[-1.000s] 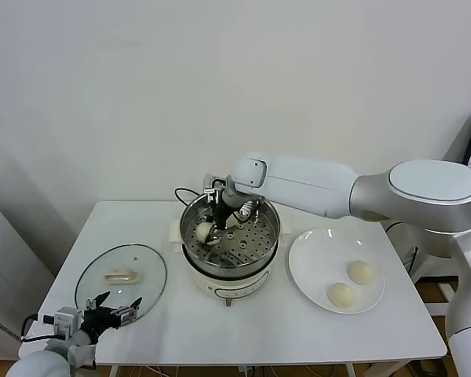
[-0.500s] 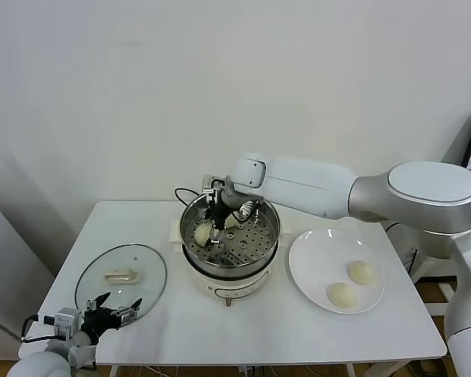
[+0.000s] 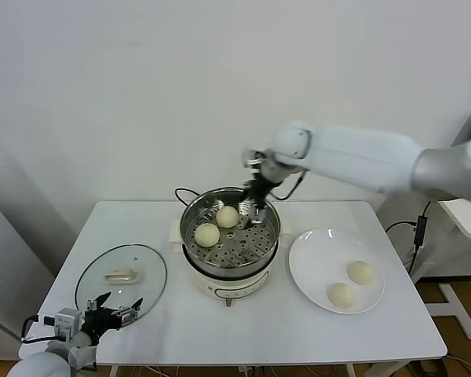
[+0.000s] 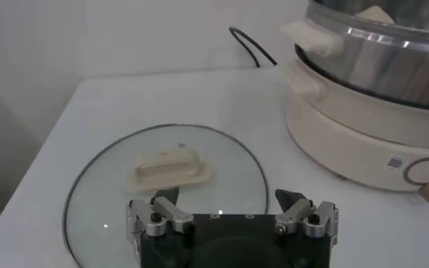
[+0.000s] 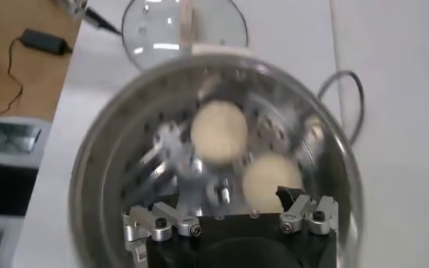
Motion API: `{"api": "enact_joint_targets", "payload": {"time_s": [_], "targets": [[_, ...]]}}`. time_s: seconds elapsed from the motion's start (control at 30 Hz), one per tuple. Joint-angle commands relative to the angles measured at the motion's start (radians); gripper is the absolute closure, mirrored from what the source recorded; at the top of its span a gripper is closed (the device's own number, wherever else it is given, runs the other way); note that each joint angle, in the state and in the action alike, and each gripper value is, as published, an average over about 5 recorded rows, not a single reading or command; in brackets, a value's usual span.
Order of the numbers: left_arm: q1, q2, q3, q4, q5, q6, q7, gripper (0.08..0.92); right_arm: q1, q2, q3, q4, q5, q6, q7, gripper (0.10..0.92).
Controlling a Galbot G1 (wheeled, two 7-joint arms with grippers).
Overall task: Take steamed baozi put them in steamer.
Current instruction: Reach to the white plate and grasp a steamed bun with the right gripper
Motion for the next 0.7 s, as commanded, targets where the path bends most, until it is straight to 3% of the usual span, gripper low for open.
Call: {"api": "enact_joint_targets", "payload": {"time_s": [0.03,0.7], "targets": [[0.005,-0.002,-0.008,-0.009,0.002,0.0,-0.002,0.177,0.04,-0.225,-0.057,0.045,-0.187,0.111,-0.157,0.203],[0.015,-0.003,-0.015,-0.017,0.003,0.0,-0.003,0.177,-0.22,-0.347,0.043,0.044,-0.405,0.178,-0.169,0.203]]}}
